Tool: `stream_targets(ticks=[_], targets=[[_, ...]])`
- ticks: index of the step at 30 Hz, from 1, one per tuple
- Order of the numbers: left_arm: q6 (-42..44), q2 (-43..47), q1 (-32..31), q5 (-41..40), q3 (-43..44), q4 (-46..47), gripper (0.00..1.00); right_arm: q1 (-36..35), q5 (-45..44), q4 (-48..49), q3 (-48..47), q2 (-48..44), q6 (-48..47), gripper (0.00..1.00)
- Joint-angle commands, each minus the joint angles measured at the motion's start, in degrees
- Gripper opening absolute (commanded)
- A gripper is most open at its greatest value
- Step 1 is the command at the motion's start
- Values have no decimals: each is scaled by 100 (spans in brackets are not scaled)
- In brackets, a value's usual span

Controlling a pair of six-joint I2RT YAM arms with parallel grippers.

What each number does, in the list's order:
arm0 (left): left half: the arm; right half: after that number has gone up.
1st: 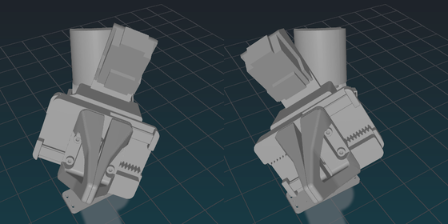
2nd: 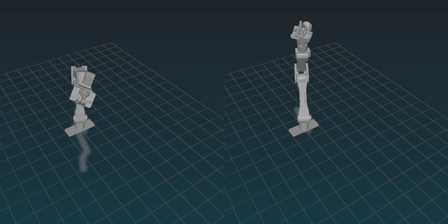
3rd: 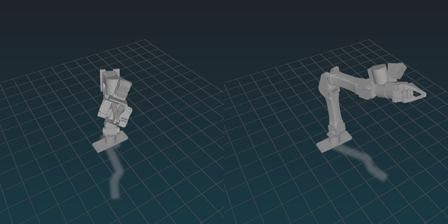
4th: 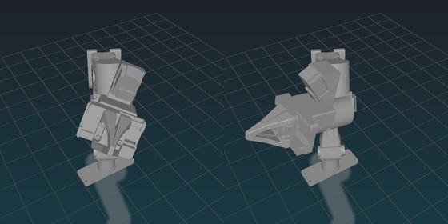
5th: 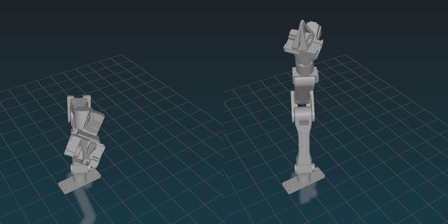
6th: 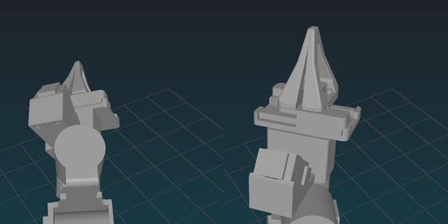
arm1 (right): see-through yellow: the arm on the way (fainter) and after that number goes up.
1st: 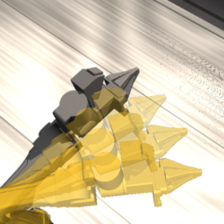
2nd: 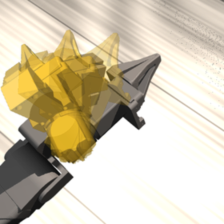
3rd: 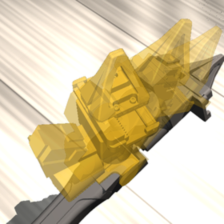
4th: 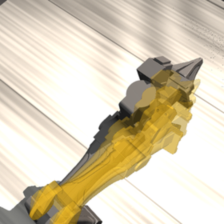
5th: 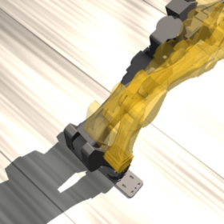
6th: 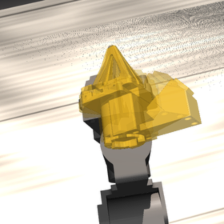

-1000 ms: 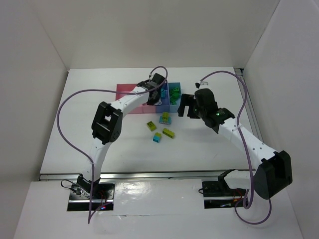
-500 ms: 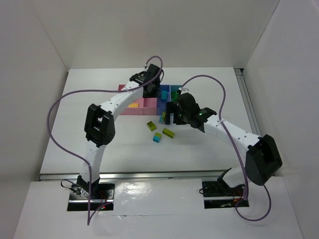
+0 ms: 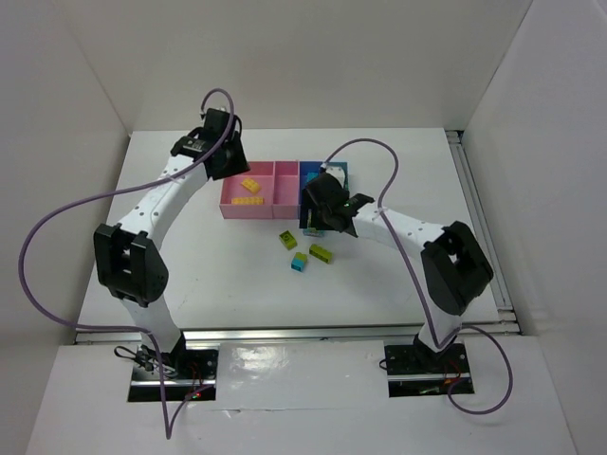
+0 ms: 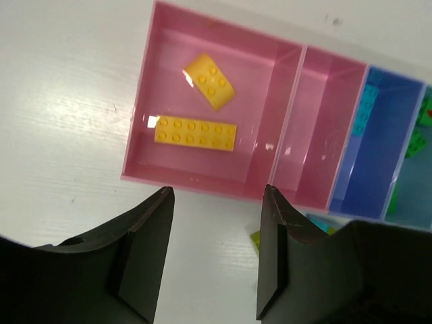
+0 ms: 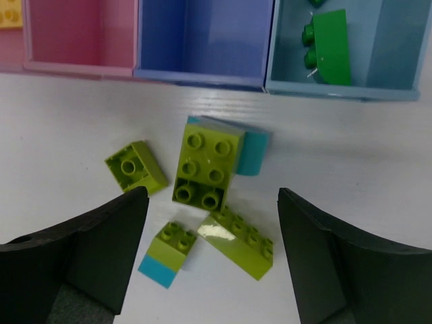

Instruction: Sort the legos into containers by color

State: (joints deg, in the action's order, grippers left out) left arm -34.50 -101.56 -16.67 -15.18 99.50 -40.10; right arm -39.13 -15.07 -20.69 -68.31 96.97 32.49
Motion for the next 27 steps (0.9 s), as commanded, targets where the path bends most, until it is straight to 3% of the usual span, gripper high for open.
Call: stream_targets(ticks=[1, 6, 18, 20, 27], targets=[[93, 92, -38, 217, -404, 125, 57, -59, -479, 145, -559, 348, 100, 83], [40, 207, 14, 270, -677, 247, 57, -112, -620, -163, -1043, 797, 100, 70], [40, 365, 14, 375, -1011, 406, 55, -217, -1007, -1077, -1632, 1360, 512, 63], [40, 365, 67, 375, -1012, 406, 55, -270, -1059, -1253, -1685, 1413, 618, 57], [40, 470, 120, 428, -1126, 459, 54, -270, -936, -1087, -1457, 1342, 776, 54]])
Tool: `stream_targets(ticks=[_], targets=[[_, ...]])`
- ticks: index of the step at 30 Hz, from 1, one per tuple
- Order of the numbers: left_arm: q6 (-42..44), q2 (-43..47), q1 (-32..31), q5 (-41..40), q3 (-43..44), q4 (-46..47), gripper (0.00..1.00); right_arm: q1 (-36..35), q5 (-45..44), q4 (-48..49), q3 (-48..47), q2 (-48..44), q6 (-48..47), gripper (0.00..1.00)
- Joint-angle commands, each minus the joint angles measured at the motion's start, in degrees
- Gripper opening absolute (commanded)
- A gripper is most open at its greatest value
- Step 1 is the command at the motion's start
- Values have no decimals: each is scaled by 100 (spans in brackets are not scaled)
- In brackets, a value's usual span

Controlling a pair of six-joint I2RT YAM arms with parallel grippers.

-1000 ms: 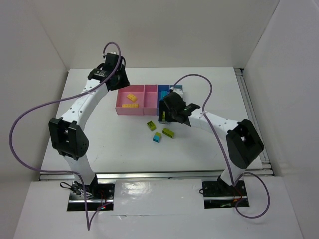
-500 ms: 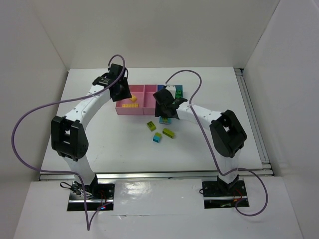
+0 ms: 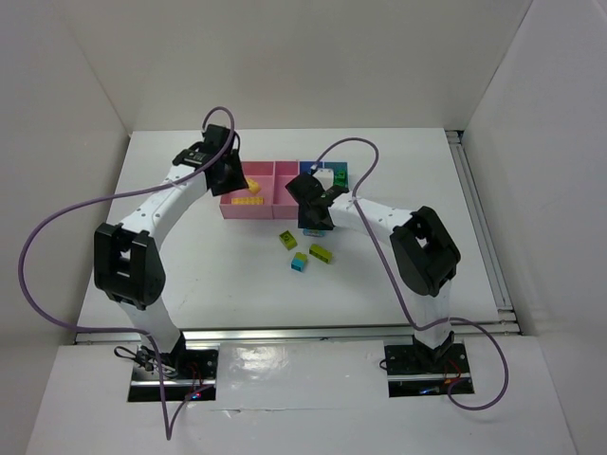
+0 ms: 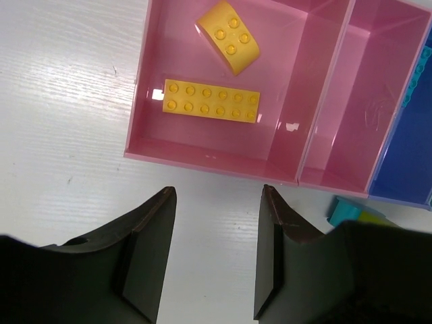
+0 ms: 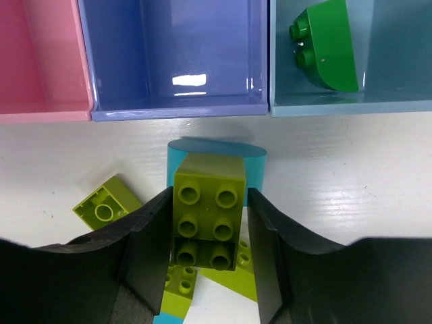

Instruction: Sort the legos into containers by color

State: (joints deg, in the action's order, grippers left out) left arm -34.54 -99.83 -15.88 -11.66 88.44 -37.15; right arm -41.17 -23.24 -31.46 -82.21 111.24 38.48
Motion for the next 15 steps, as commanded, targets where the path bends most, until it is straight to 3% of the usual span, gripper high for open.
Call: stream_targets(ticks=[1, 4, 8, 10, 12, 13, 14, 15], targets=[[44, 298, 41, 76, -20, 164, 54, -67, -119, -9, -67, -85, 177, 52], [44, 298, 41, 76, -73, 164, 54, -67, -119, -9, -119, -85, 117, 35], [227, 350, 146, 329, -126, 225, 54, -67, 4, -114, -329, -313, -93, 23], [640, 429, 269, 925, -257, 435, 54, -67, 371, -114, -400, -680, -331, 23], [1218, 587, 514, 2207, -634, 970, 56, 151, 871, 157, -296, -1041, -805, 23], [1353, 709, 585, 2621, -801, 1181, 61, 240, 1257, 158, -217, -1452, -807, 23], [1476, 1007, 586, 3278, -1185, 1610, 80, 336, 1513, 210, -112, -1674, -911, 23], [1712, 1166, 647, 3536, -1372, 1814, 86, 572, 1864, 454, 185, -1885, -1121, 23]])
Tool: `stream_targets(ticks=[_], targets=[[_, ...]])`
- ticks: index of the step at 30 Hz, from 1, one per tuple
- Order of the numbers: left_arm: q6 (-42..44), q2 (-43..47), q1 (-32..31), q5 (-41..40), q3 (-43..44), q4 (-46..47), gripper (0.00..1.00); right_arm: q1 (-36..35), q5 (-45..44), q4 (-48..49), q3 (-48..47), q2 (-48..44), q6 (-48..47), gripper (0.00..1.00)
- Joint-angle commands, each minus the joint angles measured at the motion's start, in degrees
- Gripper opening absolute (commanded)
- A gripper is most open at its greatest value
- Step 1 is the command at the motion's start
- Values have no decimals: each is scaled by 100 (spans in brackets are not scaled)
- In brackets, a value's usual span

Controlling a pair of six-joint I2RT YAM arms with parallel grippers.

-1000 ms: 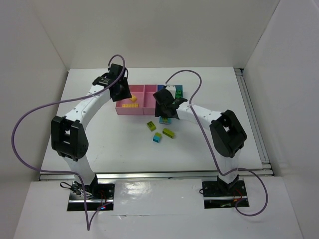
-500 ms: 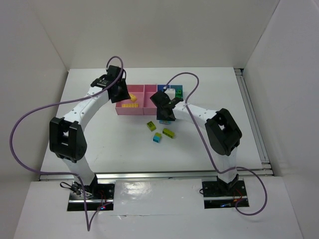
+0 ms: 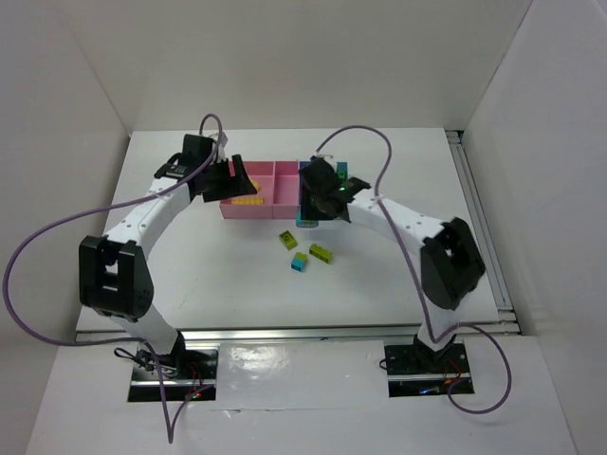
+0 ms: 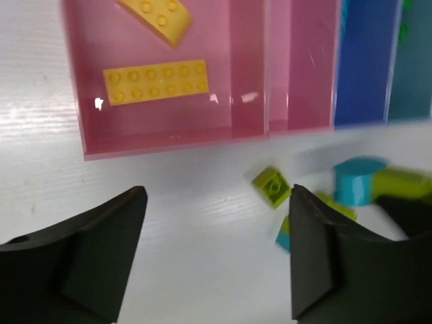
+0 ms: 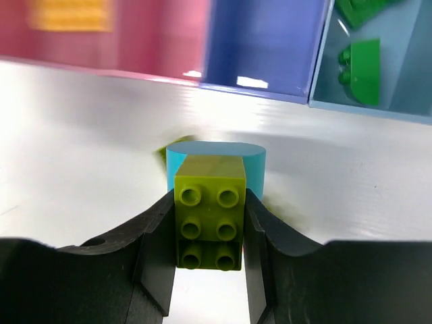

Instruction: Sort the legos into containers by color

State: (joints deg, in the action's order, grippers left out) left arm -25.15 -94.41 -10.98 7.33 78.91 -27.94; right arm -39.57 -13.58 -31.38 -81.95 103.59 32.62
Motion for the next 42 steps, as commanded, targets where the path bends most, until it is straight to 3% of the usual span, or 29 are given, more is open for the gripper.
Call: stream_targets(ticks=[1, 6, 8, 11, 14, 17, 33, 39, 42], targets=[[896, 747, 158, 1866, -560, 1018, 89, 528, 1302, 448, 293, -1513, -538, 23], [1398, 1003, -104, 3158, -816, 1124, 95, 1389, 3157, 676, 1013, -2272, -765, 22], [1565, 1004, -333, 3213, -816, 1124, 100, 1733, 3966, 729, 1067, -2378, -819, 22], [1784, 1004, -843, 3353, -755, 1124, 100, 2067, 4907, 800, 1120, -2326, -819, 22], [2031, 890, -1361, 2995, -614, 1037, 100, 2243, 5681, 940, 1173, -2203, -757, 22], [2093, 750, -1661, 2476, -465, 984, 100, 2375, 6138, 940, 1173, -2019, -705, 22], [2339, 327, -2391, 1745, -16, 1098, 100, 2481, 6746, 1072, 1278, -1737, -581, 21], [2339, 221, -2391, 1798, 98, 1098, 81, 2481, 6799, 1142, 1278, -1684, -529, 21], [2339, 221, -2391, 1746, 98, 1098, 61, 2481, 6799, 1142, 1331, -1684, -529, 21]])
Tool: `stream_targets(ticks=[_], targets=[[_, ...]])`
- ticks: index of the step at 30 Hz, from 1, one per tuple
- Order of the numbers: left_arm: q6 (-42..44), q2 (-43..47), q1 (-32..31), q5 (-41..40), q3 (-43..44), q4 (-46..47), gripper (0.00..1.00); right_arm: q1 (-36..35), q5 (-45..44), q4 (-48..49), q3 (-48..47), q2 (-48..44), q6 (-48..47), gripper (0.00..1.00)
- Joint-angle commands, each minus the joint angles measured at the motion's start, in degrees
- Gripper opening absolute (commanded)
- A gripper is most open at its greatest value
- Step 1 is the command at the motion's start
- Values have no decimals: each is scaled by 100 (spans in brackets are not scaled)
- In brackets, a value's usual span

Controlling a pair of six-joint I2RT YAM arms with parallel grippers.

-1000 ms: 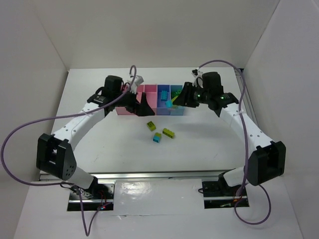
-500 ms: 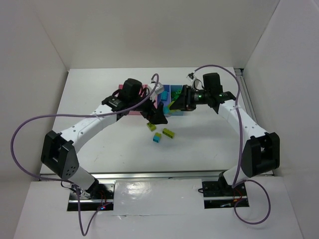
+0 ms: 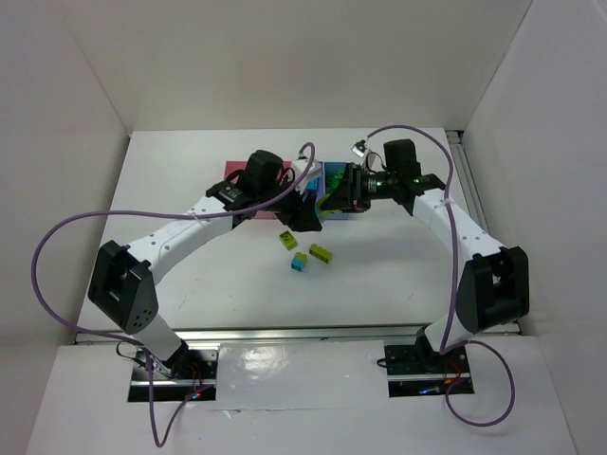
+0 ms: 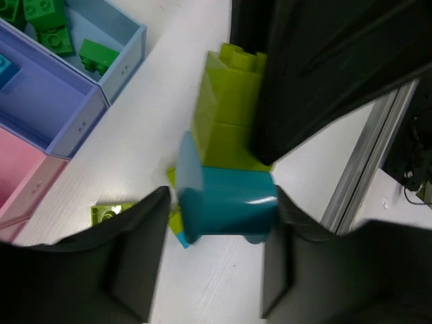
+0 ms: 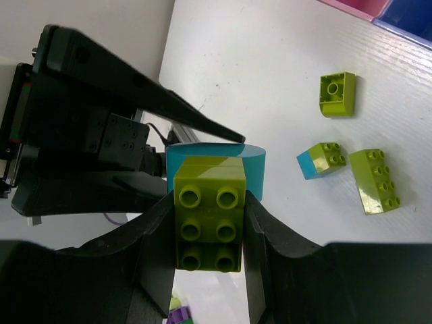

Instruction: Sort the legos into containers by color

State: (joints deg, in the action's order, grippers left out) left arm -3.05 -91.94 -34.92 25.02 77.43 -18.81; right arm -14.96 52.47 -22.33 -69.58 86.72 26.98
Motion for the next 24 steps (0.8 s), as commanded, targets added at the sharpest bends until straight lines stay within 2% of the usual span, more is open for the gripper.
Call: stream_targets(ticks=[1, 2, 3, 8, 17, 24], targets=[[129, -26, 2, -23, 246, 185, 55, 20, 246, 238, 94, 3, 35, 21], [129, -26, 2, -23, 246, 185, 49, 20, 246, 238, 94, 55, 35, 21], [129, -26, 2, -23, 299, 185, 34, 20, 246, 238, 94, 56, 35, 21], [129, -139, 2, 30, 474, -26, 0, 20, 246, -17, 155, 126, -70, 20], [182, -140, 2, -32, 466, -141, 0, 195, 246, 35, 260, 126, -70, 20], [121, -262, 240, 39, 413, -202, 0, 318, 246, 44, 261, 73, -9, 20]])
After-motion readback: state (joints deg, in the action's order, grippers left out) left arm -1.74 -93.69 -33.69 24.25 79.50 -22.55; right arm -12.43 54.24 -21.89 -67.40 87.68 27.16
